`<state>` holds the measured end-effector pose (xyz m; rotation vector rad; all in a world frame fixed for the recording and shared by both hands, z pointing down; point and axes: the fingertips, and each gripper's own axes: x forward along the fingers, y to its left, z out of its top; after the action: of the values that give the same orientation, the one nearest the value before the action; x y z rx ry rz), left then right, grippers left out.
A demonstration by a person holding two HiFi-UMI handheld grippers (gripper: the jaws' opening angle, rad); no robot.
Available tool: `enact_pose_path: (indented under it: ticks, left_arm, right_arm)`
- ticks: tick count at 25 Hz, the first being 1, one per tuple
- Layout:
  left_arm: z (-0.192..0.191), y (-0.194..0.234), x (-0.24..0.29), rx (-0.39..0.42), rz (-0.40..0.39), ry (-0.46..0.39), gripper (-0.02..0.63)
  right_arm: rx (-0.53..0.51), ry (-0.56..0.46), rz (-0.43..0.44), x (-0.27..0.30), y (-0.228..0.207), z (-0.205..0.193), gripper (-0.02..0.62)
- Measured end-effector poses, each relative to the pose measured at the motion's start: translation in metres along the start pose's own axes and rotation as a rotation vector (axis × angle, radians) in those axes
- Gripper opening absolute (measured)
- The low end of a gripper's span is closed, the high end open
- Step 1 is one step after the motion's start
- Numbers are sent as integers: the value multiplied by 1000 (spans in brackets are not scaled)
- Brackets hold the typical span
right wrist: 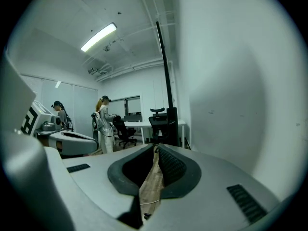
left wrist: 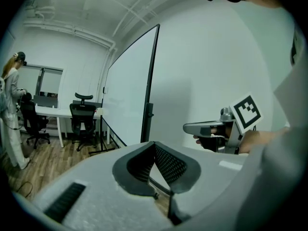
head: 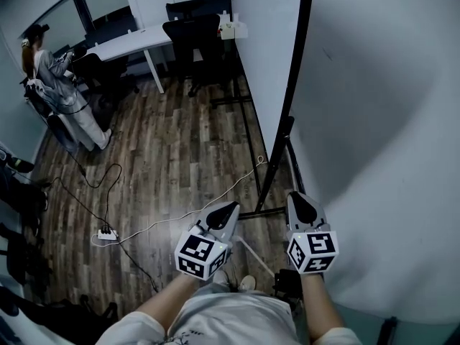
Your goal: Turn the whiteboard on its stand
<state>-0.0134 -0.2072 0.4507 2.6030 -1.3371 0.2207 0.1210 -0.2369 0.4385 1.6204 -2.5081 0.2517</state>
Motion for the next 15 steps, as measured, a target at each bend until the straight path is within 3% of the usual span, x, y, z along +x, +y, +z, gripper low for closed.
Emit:
enact_pose_path:
  ticks: [8, 15]
  left_arm:
    - [13, 20, 25, 4, -29, 1, 9]
    - [21, 39, 46, -2, -30, -8, 9]
  right_arm:
    - [18, -4, -16, 38, -14, 13, 12]
    - [15, 13, -17, 74, -20, 15, 95]
